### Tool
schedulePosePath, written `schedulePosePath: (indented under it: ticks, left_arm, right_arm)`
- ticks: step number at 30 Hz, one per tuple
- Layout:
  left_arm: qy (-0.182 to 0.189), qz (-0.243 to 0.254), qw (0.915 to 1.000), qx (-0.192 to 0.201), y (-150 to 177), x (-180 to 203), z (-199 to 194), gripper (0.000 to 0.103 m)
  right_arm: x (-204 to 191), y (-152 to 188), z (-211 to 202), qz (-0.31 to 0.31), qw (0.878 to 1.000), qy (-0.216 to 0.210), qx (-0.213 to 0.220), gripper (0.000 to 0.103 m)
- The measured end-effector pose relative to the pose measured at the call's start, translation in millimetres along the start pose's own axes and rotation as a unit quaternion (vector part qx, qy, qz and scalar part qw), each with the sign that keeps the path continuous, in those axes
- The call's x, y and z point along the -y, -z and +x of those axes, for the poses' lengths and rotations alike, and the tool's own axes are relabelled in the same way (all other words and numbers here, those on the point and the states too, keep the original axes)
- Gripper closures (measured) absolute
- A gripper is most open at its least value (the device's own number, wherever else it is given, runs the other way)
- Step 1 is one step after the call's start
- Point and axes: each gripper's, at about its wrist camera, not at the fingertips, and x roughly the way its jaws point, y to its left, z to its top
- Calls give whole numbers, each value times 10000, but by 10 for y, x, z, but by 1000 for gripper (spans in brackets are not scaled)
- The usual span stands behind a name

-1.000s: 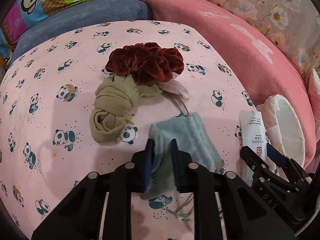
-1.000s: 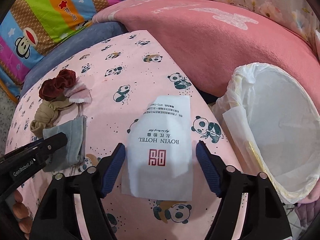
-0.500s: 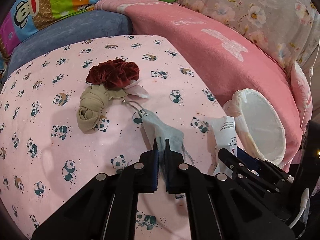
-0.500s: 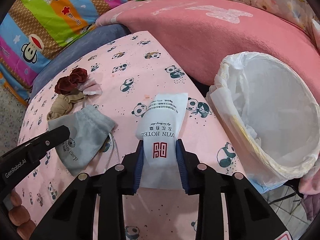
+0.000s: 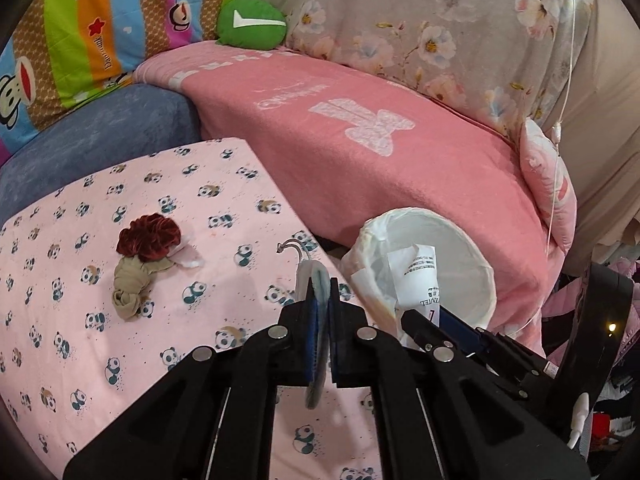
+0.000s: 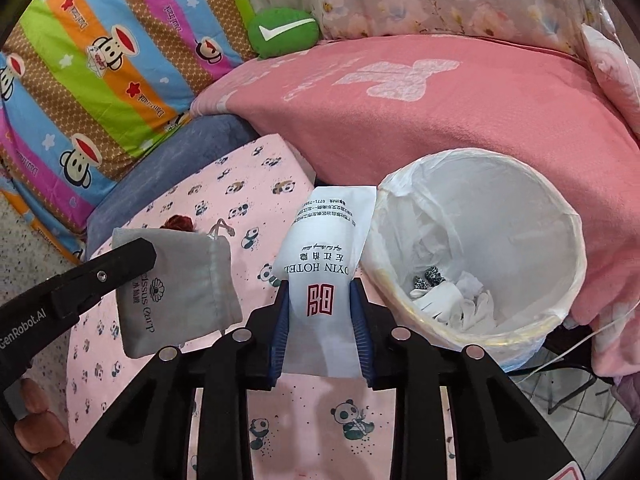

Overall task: Collect trash
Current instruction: 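Carry the packet and pouch over the bin and open both grippers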

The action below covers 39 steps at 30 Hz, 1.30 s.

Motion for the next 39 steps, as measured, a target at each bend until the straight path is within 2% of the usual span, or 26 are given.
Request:
schedulePosePath:
  ticks: [6,13,22,29,31,33,35,36,39]
  left_arm:
    - [313,339,9988,137,-213,420,-19,99]
    - [601,705,9957,79,-326,855,146,99]
    - [748,865,9933,-183,-327,1146,425,98]
    - [835,856,9923,-310,-348,1252,594,98]
    - [751,797,9935,-310,-350,1234,621,97]
    - [663,734,9945,-343,-345,1191,655,84]
    - [480,653,9962,-321,-334,1136,665,51]
    - [388,628,9969,-258,-329,1106,654,47]
    - [284,609,9975,-216,-318,1037,633,46]
  right_arm:
    - [360,-132,-282,321,9991,70,282,74]
    - [770,-210,-458,649,9965,248,461,74]
    - [1224,-234,-450,949,9936,413,459,74]
    - [1363,-228,-355,1045,9927,462,385,73]
    - [1377,-233,-334,1051,9927,467,374,73]
    - [1378,-241,-305,1042,9928,474,365,73]
    - [1371,-250,-293,1036,9928,475,367,73]
    - [1366,-251,-286,1032,9928,476,368,73]
    - [1339,-263,-263,1010,9930,479,370,73]
